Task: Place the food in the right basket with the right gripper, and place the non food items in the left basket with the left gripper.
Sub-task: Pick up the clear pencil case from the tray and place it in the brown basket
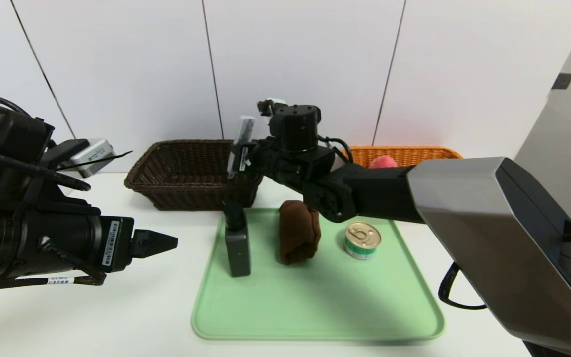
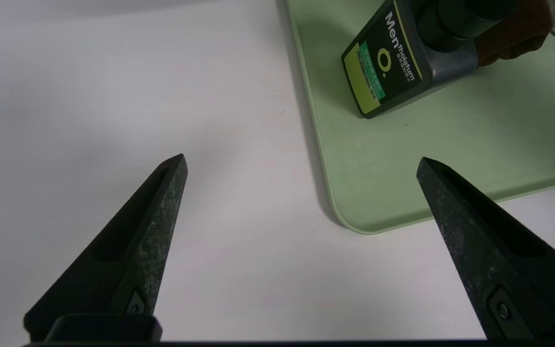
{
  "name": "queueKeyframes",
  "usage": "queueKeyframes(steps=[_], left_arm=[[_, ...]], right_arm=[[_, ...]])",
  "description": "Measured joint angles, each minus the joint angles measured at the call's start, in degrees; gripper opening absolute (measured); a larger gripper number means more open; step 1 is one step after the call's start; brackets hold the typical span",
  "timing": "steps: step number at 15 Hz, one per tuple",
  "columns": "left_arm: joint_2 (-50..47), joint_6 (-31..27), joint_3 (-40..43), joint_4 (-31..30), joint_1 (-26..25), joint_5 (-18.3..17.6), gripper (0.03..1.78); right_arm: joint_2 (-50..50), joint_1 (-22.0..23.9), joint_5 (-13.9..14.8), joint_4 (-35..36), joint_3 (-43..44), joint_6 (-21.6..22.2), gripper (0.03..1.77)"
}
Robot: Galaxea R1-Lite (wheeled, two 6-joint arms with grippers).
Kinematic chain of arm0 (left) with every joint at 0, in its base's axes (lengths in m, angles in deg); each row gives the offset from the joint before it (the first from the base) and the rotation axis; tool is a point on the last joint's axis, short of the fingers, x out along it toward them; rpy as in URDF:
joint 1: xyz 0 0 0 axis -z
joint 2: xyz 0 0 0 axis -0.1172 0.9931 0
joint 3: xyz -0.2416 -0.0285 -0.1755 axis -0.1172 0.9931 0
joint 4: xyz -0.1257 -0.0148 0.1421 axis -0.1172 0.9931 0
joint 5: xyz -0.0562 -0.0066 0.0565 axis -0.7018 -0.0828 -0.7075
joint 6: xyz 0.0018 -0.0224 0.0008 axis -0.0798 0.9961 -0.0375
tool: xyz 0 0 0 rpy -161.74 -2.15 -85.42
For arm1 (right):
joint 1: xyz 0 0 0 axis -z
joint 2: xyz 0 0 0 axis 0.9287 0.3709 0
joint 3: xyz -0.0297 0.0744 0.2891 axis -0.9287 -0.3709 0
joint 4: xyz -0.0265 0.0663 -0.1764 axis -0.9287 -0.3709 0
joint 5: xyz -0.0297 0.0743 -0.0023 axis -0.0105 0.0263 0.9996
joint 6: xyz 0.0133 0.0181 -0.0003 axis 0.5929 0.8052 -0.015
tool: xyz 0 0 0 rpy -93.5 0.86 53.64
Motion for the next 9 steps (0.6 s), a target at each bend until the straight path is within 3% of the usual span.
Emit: queueKeyframes(steps=[6,9], left_arm=[[0.2,0.0,0.5,0.0,0.1,0.2,1.69],[0.2,0.0,0.5,0.0,0.7,0.3,1.69]], right_arm=[[1.3,0.1,-0.6,0.0,0.0,0.0,0.54],[1.4,0.1,-0.6,0.1,0.0,0.1,0.85]])
